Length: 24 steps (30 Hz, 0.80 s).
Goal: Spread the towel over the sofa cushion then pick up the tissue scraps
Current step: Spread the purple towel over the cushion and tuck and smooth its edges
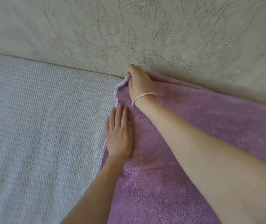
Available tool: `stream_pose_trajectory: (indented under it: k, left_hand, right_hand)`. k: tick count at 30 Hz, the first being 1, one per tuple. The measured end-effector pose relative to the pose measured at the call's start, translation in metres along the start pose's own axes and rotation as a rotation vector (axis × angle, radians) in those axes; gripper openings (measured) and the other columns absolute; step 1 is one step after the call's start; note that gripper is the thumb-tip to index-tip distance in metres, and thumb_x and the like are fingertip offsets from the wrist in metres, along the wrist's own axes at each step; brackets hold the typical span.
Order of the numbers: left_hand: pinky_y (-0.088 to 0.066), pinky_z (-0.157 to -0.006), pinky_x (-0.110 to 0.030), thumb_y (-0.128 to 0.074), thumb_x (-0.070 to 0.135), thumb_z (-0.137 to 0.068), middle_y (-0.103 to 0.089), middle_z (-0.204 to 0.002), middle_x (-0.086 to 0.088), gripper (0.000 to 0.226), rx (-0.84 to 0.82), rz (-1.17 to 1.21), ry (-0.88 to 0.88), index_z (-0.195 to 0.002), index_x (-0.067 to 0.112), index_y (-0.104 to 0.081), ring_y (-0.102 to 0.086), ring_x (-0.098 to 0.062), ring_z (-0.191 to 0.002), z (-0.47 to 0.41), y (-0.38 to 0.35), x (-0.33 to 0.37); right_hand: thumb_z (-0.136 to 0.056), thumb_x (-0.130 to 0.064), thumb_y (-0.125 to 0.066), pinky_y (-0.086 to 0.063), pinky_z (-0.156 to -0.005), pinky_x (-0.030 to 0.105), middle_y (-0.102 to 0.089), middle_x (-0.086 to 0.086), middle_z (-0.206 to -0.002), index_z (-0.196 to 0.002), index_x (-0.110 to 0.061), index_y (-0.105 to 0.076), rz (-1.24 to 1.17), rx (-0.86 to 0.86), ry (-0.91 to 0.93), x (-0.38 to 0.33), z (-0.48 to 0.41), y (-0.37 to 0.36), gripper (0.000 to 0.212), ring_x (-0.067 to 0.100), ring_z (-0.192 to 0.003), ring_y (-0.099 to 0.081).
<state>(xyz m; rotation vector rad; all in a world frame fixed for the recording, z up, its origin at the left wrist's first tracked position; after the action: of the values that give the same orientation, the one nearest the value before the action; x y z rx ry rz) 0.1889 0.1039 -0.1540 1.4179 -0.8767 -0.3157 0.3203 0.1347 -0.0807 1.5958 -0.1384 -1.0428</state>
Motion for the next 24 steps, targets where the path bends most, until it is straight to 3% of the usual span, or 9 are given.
stream_pose_trajectory:
  k: [4,7,9,11,14,18,21,24]
  left_hand:
    - [-0.015,-0.111,-0.033,-0.03,0.026,-0.087,-0.05,-0.14,-0.01,0.052,-0.006,-0.041,0.008,-0.135,0.009,-0.043,-0.04,-0.026,-0.132,-0.001,-0.011,-0.006]
    - [-0.005,-0.113,-0.029,-0.029,0.026,-0.085,-0.049,-0.14,-0.012,0.053,0.028,-0.036,0.019,-0.135,0.009,-0.035,-0.028,-0.022,-0.133,-0.001,-0.017,-0.009]
    - [-0.003,-0.115,-0.027,-0.029,0.026,-0.084,-0.05,-0.139,-0.013,0.053,0.046,-0.044,0.02,-0.135,0.009,-0.032,-0.018,-0.02,-0.139,-0.001,-0.023,-0.012]
    - [0.0,-0.117,-0.026,-0.028,0.026,-0.085,-0.046,-0.141,-0.011,0.054,0.074,-0.04,0.031,-0.136,0.01,-0.031,0.004,-0.009,-0.146,-0.001,-0.025,-0.015]
    - [0.001,-0.118,-0.026,-0.027,0.026,-0.085,-0.043,-0.142,-0.01,0.056,0.08,-0.04,0.03,-0.139,0.012,-0.029,0.013,-0.003,-0.143,0.001,-0.029,-0.016]
    - [0.001,-0.118,-0.027,-0.028,0.026,-0.084,-0.042,-0.143,-0.01,0.058,0.081,-0.043,0.015,-0.141,0.018,-0.019,0.011,-0.005,-0.144,0.002,-0.03,-0.015]
    - [0.0,-0.118,-0.027,-0.027,0.027,-0.084,-0.031,-0.145,-0.005,0.058,0.082,-0.045,0.009,-0.141,0.02,-0.016,0.012,-0.005,-0.144,0.002,-0.03,-0.015]
    - [-0.001,-0.118,-0.028,-0.028,0.026,-0.084,-0.037,-0.146,-0.006,0.058,0.08,-0.035,0.011,-0.141,0.019,-0.018,0.01,-0.005,-0.145,0.002,-0.031,-0.016]
  right_hand:
    - [-0.093,-0.002,-0.038,-0.044,-0.096,0.039,-0.058,0.01,-0.128,-0.12,-0.011,-0.053,0.059,-0.2,0.071,0.014,-0.013,-0.036,0.032,0.028,-0.119,-0.053]
    - [-0.094,-0.001,-0.035,-0.022,-0.118,0.042,-0.025,0.001,-0.155,-0.144,-0.015,-0.026,0.108,-0.432,0.128,0.014,-0.004,-0.082,0.053,0.017,-0.143,-0.024]
    - [-0.095,-0.004,-0.031,-0.006,-0.119,0.042,-0.009,-0.007,-0.159,-0.148,-0.018,-0.012,0.14,-0.477,0.117,0.02,0.0,-0.098,0.058,0.01,-0.147,-0.006]
    - [-0.096,-0.007,-0.03,-0.002,-0.12,0.04,-0.003,-0.008,-0.159,-0.149,-0.018,-0.007,0.155,-0.477,0.135,0.023,0.0,-0.102,0.059,0.008,-0.147,-0.001]
    - [-0.096,-0.009,-0.033,-0.009,-0.119,0.039,-0.009,-0.004,-0.159,-0.148,-0.016,-0.012,0.113,-0.461,0.155,0.022,-0.004,-0.098,0.057,0.011,-0.147,-0.008]
    - [-0.095,-0.013,-0.04,-0.041,-0.101,0.042,-0.045,0.009,-0.139,-0.136,-0.018,-0.043,0.145,-0.265,0.053,0.033,-0.026,-0.075,0.041,0.029,-0.128,-0.041]
    - [-0.095,-0.014,-0.043,-0.044,-0.087,0.04,-0.056,0.012,-0.122,-0.115,-0.012,-0.057,0.227,-0.264,0.043,0.031,-0.04,-0.074,0.025,0.031,-0.115,-0.049]
    - [-0.094,-0.008,-0.043,-0.045,-0.078,0.039,-0.06,0.015,-0.113,-0.106,-0.003,-0.057,0.197,-0.255,0.082,0.021,-0.047,-0.078,0.019,0.031,-0.107,-0.054]
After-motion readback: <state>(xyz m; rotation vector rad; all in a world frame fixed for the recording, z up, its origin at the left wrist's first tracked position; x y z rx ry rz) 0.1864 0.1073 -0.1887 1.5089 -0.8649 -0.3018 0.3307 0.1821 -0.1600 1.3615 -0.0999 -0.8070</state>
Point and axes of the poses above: each hand's wrist, its own z-axis away from the middle knuckle, its own y-axis out of the back of the hand, x = y × z, the point moved 9 cm from there along -z, towards the middle knuckle
